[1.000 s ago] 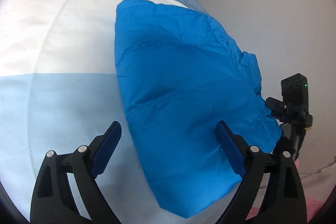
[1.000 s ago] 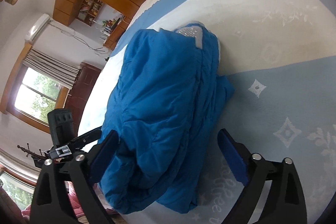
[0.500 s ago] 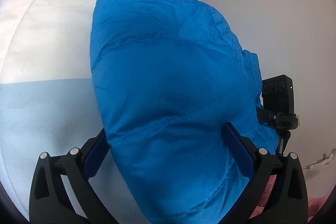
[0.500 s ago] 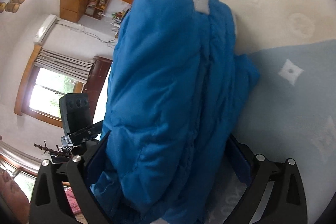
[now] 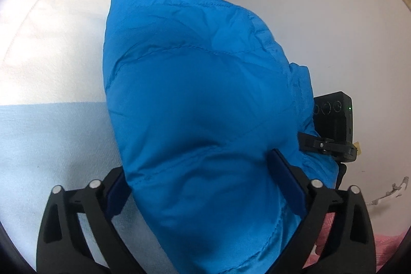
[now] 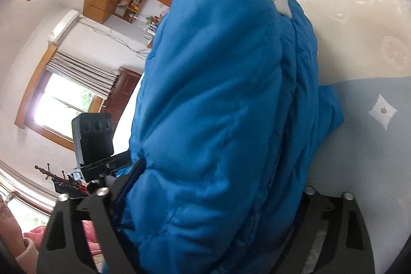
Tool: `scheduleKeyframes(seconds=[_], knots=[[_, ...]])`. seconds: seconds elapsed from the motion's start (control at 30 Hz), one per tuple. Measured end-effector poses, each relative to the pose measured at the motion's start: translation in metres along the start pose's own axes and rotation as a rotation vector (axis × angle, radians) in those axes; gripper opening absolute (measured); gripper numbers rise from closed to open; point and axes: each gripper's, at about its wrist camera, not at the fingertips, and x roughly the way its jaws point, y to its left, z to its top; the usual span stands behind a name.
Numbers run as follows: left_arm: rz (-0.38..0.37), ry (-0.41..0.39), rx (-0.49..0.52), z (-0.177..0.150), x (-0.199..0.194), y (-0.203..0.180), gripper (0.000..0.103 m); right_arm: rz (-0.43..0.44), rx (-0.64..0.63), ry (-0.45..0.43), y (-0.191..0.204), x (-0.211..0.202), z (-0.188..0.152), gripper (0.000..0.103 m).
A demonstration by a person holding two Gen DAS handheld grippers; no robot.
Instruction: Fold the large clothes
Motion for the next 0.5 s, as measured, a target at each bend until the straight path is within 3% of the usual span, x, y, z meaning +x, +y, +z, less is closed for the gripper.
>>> scheduleKeyframes(seconds=[0.2, 0.5], knots=[[0.040, -0.040, 0.038, -0.009, -0.011, -0.018, 0.083, -0.011, -0.056, -0.039, 0.014, -0.012, -0.004, 0.065], [0.039, -0.076, 0.056, -0.019, -0.030, -0.044, 0.082, -0.022, -0.148, -0.053, 0.045, -0.020, -0.001, 0.062]])
